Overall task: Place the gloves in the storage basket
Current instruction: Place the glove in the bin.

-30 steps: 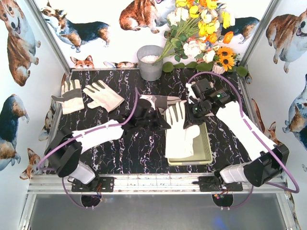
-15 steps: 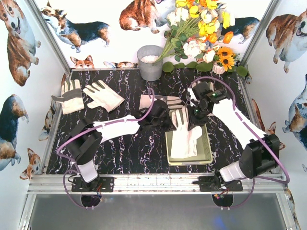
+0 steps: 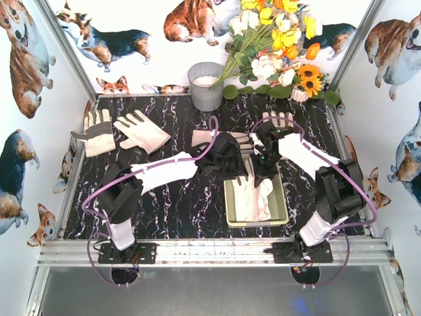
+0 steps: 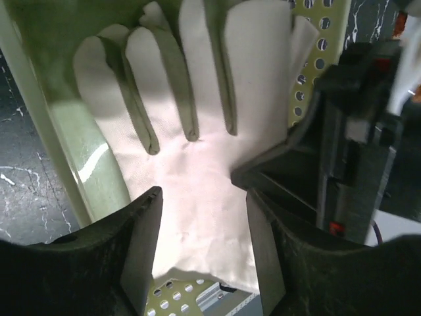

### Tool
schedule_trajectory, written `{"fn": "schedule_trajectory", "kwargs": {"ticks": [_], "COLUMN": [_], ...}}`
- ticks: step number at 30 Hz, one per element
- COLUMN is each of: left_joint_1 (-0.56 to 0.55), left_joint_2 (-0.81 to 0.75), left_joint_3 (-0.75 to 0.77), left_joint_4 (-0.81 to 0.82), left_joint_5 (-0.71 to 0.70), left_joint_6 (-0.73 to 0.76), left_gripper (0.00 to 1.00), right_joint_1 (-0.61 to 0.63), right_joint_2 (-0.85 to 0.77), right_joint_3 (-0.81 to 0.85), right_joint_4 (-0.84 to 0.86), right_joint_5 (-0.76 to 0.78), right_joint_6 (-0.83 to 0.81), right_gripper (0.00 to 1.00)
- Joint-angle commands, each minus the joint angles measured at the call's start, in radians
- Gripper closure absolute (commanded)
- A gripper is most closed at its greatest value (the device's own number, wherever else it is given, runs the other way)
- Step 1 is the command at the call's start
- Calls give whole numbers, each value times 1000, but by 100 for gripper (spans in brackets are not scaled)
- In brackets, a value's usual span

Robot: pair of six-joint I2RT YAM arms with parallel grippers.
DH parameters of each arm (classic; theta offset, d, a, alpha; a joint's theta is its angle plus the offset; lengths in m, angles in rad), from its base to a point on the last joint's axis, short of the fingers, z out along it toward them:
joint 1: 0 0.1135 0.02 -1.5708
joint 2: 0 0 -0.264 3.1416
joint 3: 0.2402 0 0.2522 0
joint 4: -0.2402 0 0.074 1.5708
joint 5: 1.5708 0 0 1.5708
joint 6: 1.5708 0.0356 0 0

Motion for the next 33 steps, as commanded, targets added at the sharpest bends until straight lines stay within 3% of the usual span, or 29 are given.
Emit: {"fn": "schedule_trajectory", "kwargs": {"ticks": [1, 7, 12, 21, 33], "left_joint_1": [-5, 28, 74, 87, 88], "left_joint_2": [-70, -180, -226, -116, -59], "left_joint_3": [22, -18, -148, -164, -150], "left_joint_4": [-63, -132, -78, 39, 55], "left_joint_5": [-41, -125, -89, 39, 104], "left_joint_6": [36, 67, 40, 89, 129], "left_gripper": [49, 38, 35, 33, 34], "right_joint_1": [-12, -13, -13, -13, -13], "right_joint_2": [19, 29, 29, 24, 26], "right_joint_3": [0, -24, -58, -97, -126], "right_joint_4": [65, 96, 125, 183, 271], "right_joint_5": [-34, -44, -57, -79, -163], "right_joint_6": [-30, -13, 14, 63, 118], "right_gripper": [100, 100, 100, 100, 100]}}
